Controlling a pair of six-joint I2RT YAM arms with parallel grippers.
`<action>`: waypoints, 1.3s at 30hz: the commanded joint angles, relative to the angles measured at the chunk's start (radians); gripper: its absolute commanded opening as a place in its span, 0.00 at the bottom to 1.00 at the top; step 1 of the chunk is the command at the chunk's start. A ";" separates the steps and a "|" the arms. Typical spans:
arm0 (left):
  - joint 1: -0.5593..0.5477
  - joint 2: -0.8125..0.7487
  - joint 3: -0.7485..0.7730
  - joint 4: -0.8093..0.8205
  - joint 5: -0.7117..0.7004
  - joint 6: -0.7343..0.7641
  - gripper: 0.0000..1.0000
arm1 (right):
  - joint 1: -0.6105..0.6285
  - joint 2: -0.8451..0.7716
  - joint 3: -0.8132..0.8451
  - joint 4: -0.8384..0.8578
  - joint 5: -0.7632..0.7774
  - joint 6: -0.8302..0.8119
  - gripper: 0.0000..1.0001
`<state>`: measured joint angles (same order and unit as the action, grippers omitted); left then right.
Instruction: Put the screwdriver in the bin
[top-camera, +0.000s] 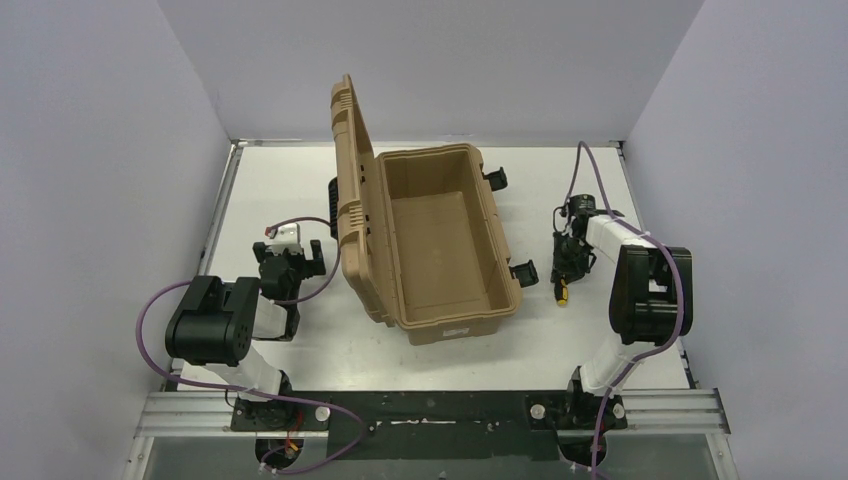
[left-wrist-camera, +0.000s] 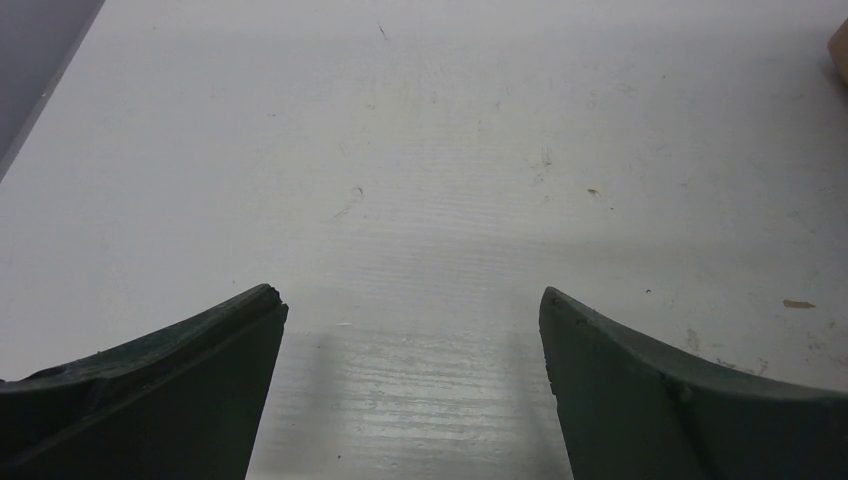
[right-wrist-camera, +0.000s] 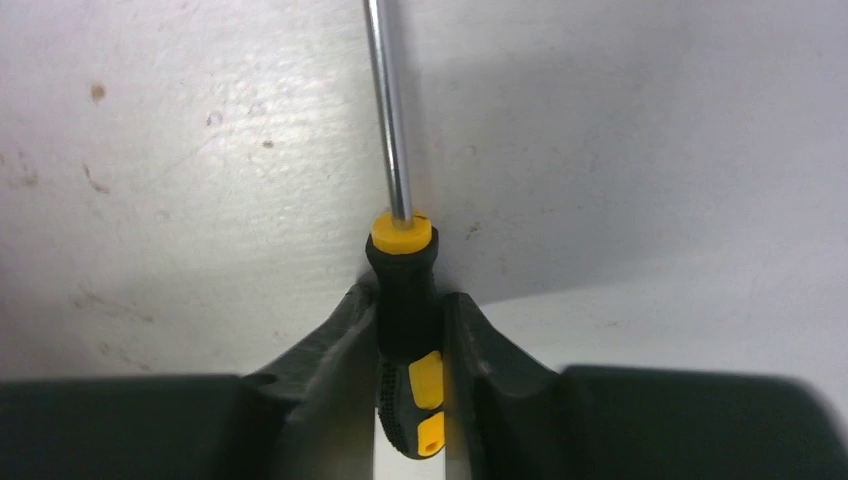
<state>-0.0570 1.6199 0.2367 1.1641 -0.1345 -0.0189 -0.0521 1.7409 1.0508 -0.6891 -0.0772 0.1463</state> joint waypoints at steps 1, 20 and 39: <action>0.003 -0.007 0.015 0.052 0.000 -0.006 0.97 | -0.005 0.023 -0.006 -0.009 0.005 -0.011 0.00; 0.002 -0.008 0.016 0.051 -0.002 -0.006 0.97 | 0.284 -0.164 0.865 -0.403 0.050 0.274 0.00; 0.002 -0.007 0.015 0.051 -0.002 -0.008 0.97 | 0.739 0.148 0.487 -0.034 0.095 0.473 0.00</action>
<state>-0.0570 1.6199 0.2367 1.1641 -0.1349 -0.0185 0.6769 1.8835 1.5776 -0.8360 0.0109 0.5896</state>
